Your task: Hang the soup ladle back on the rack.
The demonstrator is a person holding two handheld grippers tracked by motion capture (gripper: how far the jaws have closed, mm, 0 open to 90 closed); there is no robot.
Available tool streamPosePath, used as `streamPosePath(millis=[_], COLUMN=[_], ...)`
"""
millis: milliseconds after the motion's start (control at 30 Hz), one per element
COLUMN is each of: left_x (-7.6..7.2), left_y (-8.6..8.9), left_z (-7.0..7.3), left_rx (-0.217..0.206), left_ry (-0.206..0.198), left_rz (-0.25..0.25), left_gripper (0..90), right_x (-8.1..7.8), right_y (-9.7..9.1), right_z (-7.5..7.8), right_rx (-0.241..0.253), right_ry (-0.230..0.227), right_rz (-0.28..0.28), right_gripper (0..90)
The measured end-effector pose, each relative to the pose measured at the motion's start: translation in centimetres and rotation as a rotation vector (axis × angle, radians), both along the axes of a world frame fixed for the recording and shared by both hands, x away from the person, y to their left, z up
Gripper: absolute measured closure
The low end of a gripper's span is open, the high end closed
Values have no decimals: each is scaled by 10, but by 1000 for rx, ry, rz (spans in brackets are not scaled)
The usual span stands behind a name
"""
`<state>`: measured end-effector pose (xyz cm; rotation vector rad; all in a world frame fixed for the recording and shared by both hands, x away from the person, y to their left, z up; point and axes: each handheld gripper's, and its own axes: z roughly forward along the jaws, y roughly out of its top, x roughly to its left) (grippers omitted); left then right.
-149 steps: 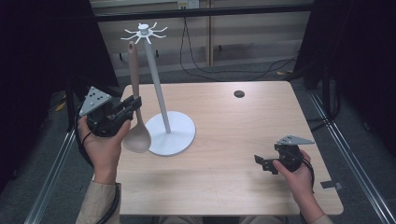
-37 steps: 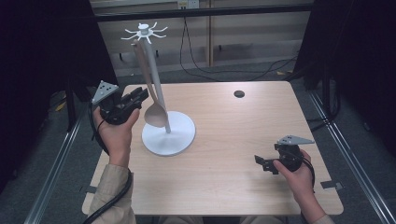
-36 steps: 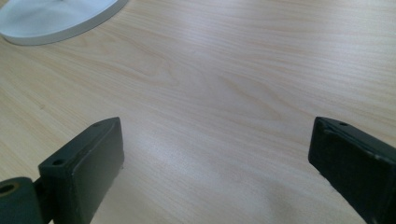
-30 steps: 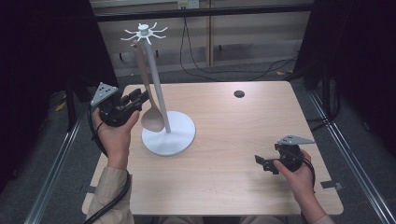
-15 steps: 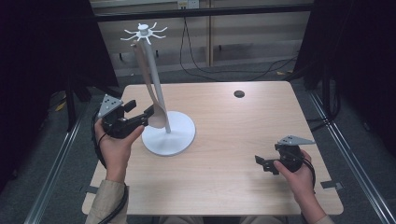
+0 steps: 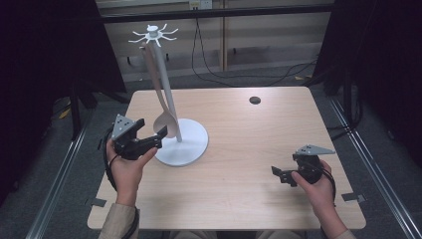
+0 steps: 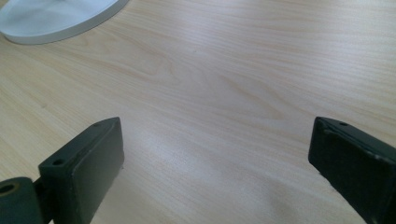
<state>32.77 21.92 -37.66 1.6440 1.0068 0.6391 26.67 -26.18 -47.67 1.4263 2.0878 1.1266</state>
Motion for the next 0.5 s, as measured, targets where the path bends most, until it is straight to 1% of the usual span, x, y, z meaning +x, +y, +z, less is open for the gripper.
streamPosePath(millis=[67,200,267,300,333,367,400,433,467,500], left_x=[-2,-6,-8,-8,-10,-10,-11,-11,-10,-10], left_y=[0,1,2,2,3,3,3,3,4,4], left_z=[-5,-15,-20,-20,-25,-25,-29,-29,-31,-32], left_rx=[3,-16,-15,-15,-17,-17,-21,-21,-7,-13], left_ry=[7,8,12,12,16,16,18,18,29,28], left_rz=[0,-1,-4,-4,-4,-4,-5,-5,-4,-3], left_gripper=[141,133,130,129,129,128,128,128,127,125], right_x=[0,0,0,0,0,0,-1,-1,-1,-1], right_y=[0,0,1,1,1,1,1,1,2,2], right_z=[0,0,0,0,0,0,0,0,-1,-1], right_rx=[3,1,0,0,2,0,0,0,-5,-6], right_ry=[4,1,1,1,3,3,3,3,1,0], right_rz=[1,1,2,2,4,7,8,8,9,9], right_gripper=[31,31,31,31,31,31,31,31,31,31])
